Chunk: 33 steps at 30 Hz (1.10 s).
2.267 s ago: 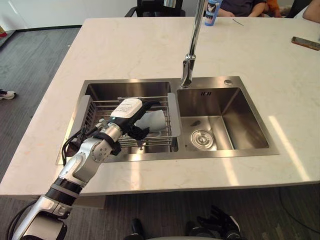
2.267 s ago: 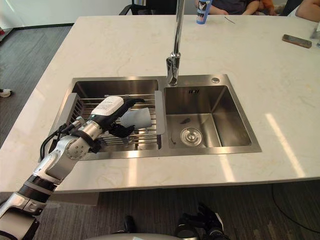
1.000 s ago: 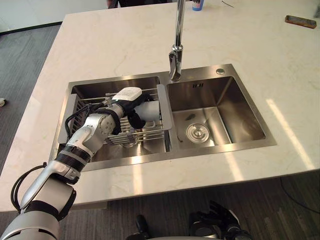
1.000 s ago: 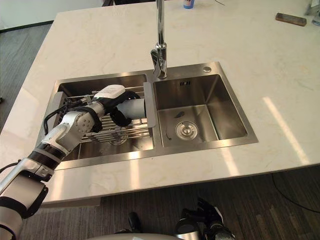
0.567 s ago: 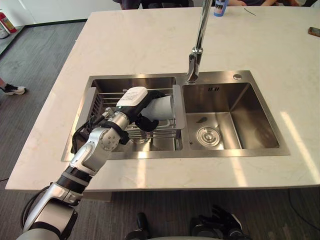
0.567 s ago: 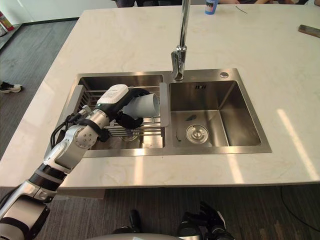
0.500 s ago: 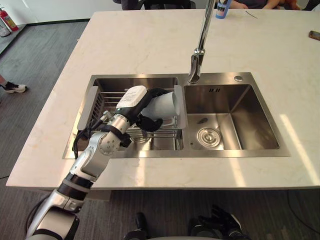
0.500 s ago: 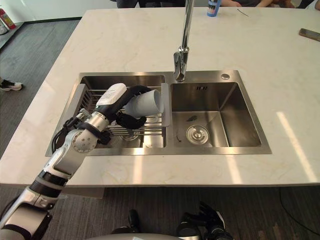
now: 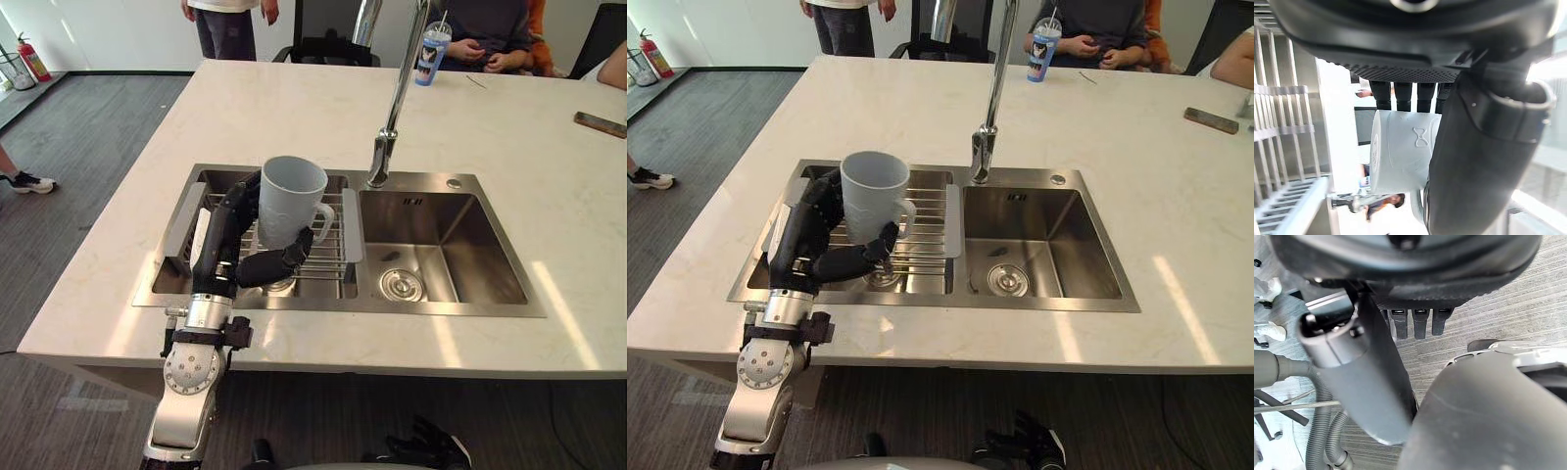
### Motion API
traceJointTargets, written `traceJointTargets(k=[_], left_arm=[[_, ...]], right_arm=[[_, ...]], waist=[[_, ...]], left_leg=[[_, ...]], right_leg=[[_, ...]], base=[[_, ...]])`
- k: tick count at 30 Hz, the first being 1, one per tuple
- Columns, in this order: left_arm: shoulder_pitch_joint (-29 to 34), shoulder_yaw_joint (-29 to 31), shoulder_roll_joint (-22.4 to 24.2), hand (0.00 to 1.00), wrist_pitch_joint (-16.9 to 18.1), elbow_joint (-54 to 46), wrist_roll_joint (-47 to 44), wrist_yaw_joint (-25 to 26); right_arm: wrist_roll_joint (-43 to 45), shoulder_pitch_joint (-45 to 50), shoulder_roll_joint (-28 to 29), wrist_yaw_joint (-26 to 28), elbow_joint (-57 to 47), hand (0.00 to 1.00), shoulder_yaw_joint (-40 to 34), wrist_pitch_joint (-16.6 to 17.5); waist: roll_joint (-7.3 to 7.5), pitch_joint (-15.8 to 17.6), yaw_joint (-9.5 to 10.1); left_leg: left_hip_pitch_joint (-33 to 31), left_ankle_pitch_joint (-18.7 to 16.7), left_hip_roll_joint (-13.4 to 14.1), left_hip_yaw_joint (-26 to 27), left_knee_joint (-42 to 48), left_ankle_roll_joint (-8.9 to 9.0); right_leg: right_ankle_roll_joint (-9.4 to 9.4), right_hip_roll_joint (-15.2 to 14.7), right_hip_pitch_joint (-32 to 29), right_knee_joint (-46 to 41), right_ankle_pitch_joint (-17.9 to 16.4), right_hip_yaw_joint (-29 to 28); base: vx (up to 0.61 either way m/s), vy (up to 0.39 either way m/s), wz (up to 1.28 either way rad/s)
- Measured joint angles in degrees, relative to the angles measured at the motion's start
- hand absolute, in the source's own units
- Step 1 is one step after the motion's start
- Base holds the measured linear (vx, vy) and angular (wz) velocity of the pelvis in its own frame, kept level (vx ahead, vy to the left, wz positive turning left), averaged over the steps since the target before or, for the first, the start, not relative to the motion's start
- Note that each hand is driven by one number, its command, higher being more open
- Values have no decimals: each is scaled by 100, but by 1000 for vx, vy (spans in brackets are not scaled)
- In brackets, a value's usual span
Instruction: Walk over to the sink, pick up the cup, carry it to the dishwasher, place the cup inside the dishwasher, then close the dishwasher door
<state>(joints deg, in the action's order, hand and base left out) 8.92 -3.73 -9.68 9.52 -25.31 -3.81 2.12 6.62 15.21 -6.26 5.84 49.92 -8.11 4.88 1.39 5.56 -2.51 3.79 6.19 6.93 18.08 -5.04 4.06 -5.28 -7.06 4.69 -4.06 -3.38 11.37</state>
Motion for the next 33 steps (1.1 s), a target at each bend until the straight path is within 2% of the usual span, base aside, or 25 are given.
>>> traceJointTargets(k=[5, 8, 9, 10, 11, 12, 13, 15, 16, 17, 19, 20, 21, 22, 23, 24, 25, 26, 27, 28, 29, 30, 31, 32, 33], left_arm=[[158, -4, 147, 30, 224, -449, -80, 4], [105, -3, 194, 30, 237, -455, -80, 50], [97, 1, 204, 30, 238, -471, -78, 60], [89, 15, 238, 30, 237, -490, -79, 59], [120, 68, 269, 30, 256, -480, -79, 73], [158, 87, 282, 30, 258, -483, -80, 75], [205, 124, 320, 30, 261, -488, -81, 99], [290, 230, 379, 30, 271, -537, -84, 185], [327, 298, 466, 30, 270, -562, -116, 240], [334, 322, 587, 30, 247, -533, -156, 255], [440, 304, 640, 30, 232, -535, -197, 254], [548, 274, 637, 30, 234, -576, -210, 272], [592, 232, 632, 30, 234, -585, -281, 287], [603, 197, 633, 30, 234, -585, -321, 285], [600, 107, 618, 30, 235, -587, -343, 283], [601, -51, 569, 30, 236, -588, -398, 267], [600, -150, 541, 30, 236, -588, -428, 236], [596, -242, 529, 30, 237, -587, -433, 219], [568, -456, 531, 30, 242, -583, -455, 146], [547, -553, 533, 30, 245, -575, -455, 115], [462, -746, 544, 30, 247, -539, -454, 52], [425, -828, 551, 30, 249, -526, -453, 37], [306, -943, 571, 30, 258, -479, -452, 22], [154, -939, 519, 30, 313, -307, -453, 32], [118, -931, 486, 30, 312, -229, -453, 52]], right_arm=[[-2, -32, 2, -152, -570, 90, 3, 0], [-2, -48, -47, -271, -945, 90, 9, 4], [-3, -86, -53, -299, -1117, 90, 6, 19], [-3, -119, -45, -310, -1143, 90, 5, 44], [-1, -198, -22, -333, -1151, 90, 98, 51], [-1, -192, -21, -329, -1147, 90, 140, 53], [-1, -184, -20, -325, -1139, 90, 237, 73], [-1, -294, -25, -329, -1064, 90, 300, 100], [-1, -445, -47, -372, -971, 90, 296, 107], [5, -576, -98, -409, -914, 90, 288, 107], [6, -599, -108, -431, -852, 90, 309, 110], [6, -583, -119, -446, -824, 90, 371, 110], [6, -544, -138, -474, -824, 90, 372, 119], [4, -526, -156, -524, -825, 90, 331, 120], [5, -518, -161, -572, -821, 90, 209, 124], [5, -499, -171, -660, -820, 90, 109, 124], [5, -487, -203, -695, -823, 90, 38, 124], [5, -466, -237, -710, -841, 90, 13, 124], [2, -389, -302, -726, -905, 90, 0, 125], [2, -358, -347, -726, -923, 90, -1, 125], [2, -308, -365, -729, -962, 90, -23, 125], [1, -306, -371, -728, -970, 90, -47, 125], [-2, -329, -391, -750, -1015, 90, -76, 125], [-4, -394, -246, -756, -981, 90, -107, 103], [-5, -395, -187, -731, -1028, 90, -105, 106]], waist=[[15, 9, 15], [45, 53, -4], [32, 42, 27], [17, 35, 41], [-5, 109, 37], [-15, 117, 57], [39, 86, 147], [154, 40, 323], [97, 82, 403], [-100, 217, 449], [-249, 331, 465], [-274, 343, 481], [-284, 355, 454], [-274, 365, 431], [-247, 382, 365], [-194, 405, 323], [-150, 429, 294], [-143, 429, 255], [-165, 390, 183], [-213, 344, 138], [-313, 272, 60], [-373, 226, 19], [-542, 115, 5], [-493, 69, 22], [-467, 51, 21]], left_leg=[[-175, -50, -38, 324, 117, -96], [-435, -322, -97, 397, 644, -329], [-571, -384, -92, 465, 748, -447], [-607, -380, -73, 504, 752, -518], [-647, -324, -80, 481, 781, -616], [-662, -308, -91, 454, 789, -640], [-770, -278, -115, 431, 877, -685], [-1128, -224, -173, 458, 1103, -724], [-1405, -95, -143, 462, 1232, -675], [-1546, 27, -10, 380, 1274, -650], [-1557, 171, 163, 257, 1262, -589], [-1555, 299, 228, 190, 1185, -507], [-1560, 473, 260, 73, 1062, -299], [-1623, 514, 229, -99, 1011, 92], [-1747, 332, 229, -150, 1238, 181], [-1885, -154, 184, -96, 2041, -380], [-1851, -471, 139, -40, 2575, -616], [-1766, -701, 120, -25, 2898, -563], [-1459, -1179, 149, -29, 3288, -435], [-1298, -1326, 201, -31, 3332, -372], [-937, -1461, 282, -74, 3101, -172], [-736, -1517, 283, -132, 2757, -66], [-460, -1500, 198, -339, 1874, 43], [-392, -1284, 18, -345, 1465, -28], [-380, -1240, -44, -364, 1354, -63]], right_leg=[[-50, -124, -470, -297, 79, -280], [-33, -359, -892, -971, 143, 159], [15, -410, -904, -818, 246, 276], [16, -422, -887, -896, 115, 309], [0, -407, -1006, -2522, -684, 319], [-56, -344, -925, -2848, -854, 309], [-126, -188, -692, -3057, -1063, 300], [67, -39, -424, -2432, -1347, 334], [191, 104, -291, -1687, -1418, 326], [280, 338, -129, -1123, -1213, 381], [358, 616, 103, -668, -916, 454], [427, 741, 118, -606, -820, 474], [482, 779, 84, -654, -789, 580], [554, 751, 17, -697, -775, 718], [618, 702, -47, -725, -742, 828], [619, 534, -117, -767, -693, 976], [590, 390, -133, -777, -655, 1048], [572, 298, -138, -767, -607, 1106], [499, 132, -162, -755, -518, 1243], [468, 80, -189, -757, -490, 1328], [391, 13, -242, -770, -443, 1510], [344, -10, -292, -778, -413, 1589], [255, -21, -446, -799, -345, 1709], [235, -154, -543, -805, -252, 1742], [231, -203, -563, -806, -226, 1755]], base=[[-77, 63, -34], [-136, 77, -22], [-165, 60, -18], [-187, 46, -6], [-138, 5, 7], [-125, -34, 15], [-143, -62, 8], [-169, -62, -2], [-201, -34, 1], [-220, -26, 8], [-246, -25, 14], [-338, -32, 22], [-277, -15, 32], [-320, 5, 49], [-245, 25, 60], [-233, 37, 59], [-213, 54, 53], [-176, 95, 56], [-146, 117, 59], [-94, 151, 82], [-60, 142, 71], [-72, 207, 78], [-89, 300, 55], [-89, 290, 44], [-88, 257, 27]])
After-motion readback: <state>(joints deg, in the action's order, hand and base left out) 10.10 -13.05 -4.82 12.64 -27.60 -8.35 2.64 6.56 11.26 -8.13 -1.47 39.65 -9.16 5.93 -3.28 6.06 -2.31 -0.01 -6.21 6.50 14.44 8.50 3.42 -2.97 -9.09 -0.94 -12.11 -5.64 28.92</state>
